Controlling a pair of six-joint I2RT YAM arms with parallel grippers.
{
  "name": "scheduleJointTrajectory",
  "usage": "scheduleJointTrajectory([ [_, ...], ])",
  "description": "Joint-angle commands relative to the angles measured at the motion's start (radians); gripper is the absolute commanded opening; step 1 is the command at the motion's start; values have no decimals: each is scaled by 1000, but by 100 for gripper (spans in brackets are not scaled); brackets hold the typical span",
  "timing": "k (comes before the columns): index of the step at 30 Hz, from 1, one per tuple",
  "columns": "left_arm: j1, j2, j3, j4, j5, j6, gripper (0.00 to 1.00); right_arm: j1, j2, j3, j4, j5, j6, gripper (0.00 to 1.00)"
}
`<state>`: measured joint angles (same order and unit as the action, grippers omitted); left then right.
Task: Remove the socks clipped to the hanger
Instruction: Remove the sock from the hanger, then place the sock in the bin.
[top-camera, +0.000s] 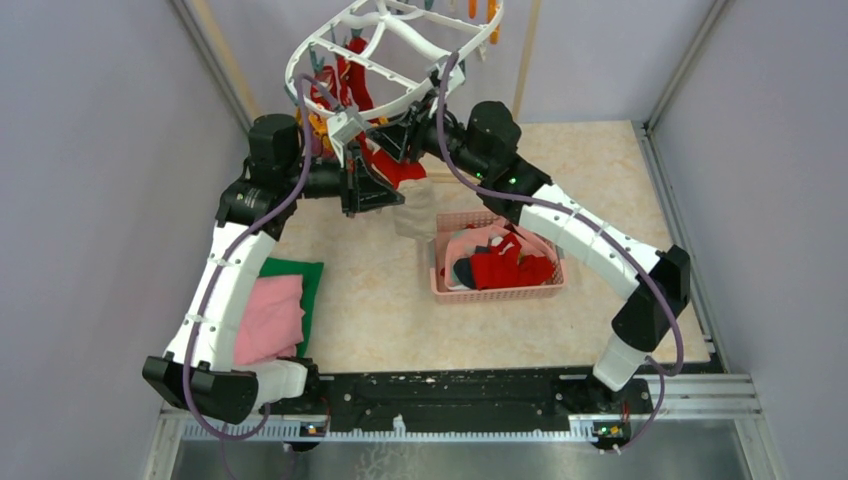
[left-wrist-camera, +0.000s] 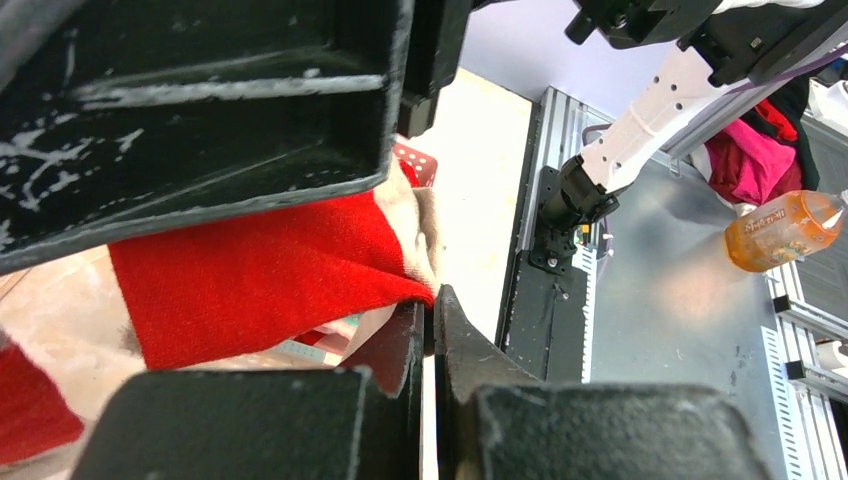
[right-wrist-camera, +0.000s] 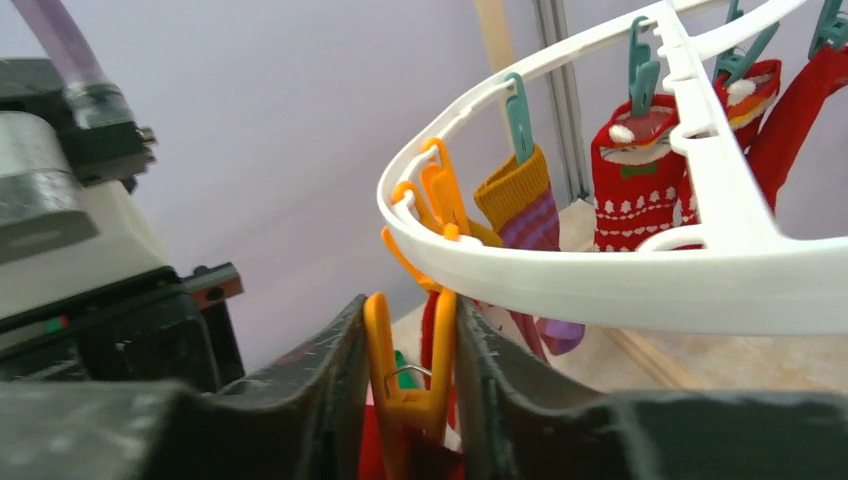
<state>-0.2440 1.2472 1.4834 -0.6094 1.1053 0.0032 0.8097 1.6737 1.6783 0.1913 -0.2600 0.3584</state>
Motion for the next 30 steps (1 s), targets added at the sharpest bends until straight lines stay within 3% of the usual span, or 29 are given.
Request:
scheduleJointTrajectory([
  [1,-6,-14,36,9,0,20,0,9,10,60,48,-7,15,28],
  [10,-15,-24,-29,9,-46,78,0,-31,-24,10,143,-36,144,0],
  [21,-66,-3,-55,33,-75,100,0,-78,-53,-47,216,-133,244,0],
  [30,-278,78,-170,66,-141,229,0,-104,-69,-62,219,-155,283,0],
])
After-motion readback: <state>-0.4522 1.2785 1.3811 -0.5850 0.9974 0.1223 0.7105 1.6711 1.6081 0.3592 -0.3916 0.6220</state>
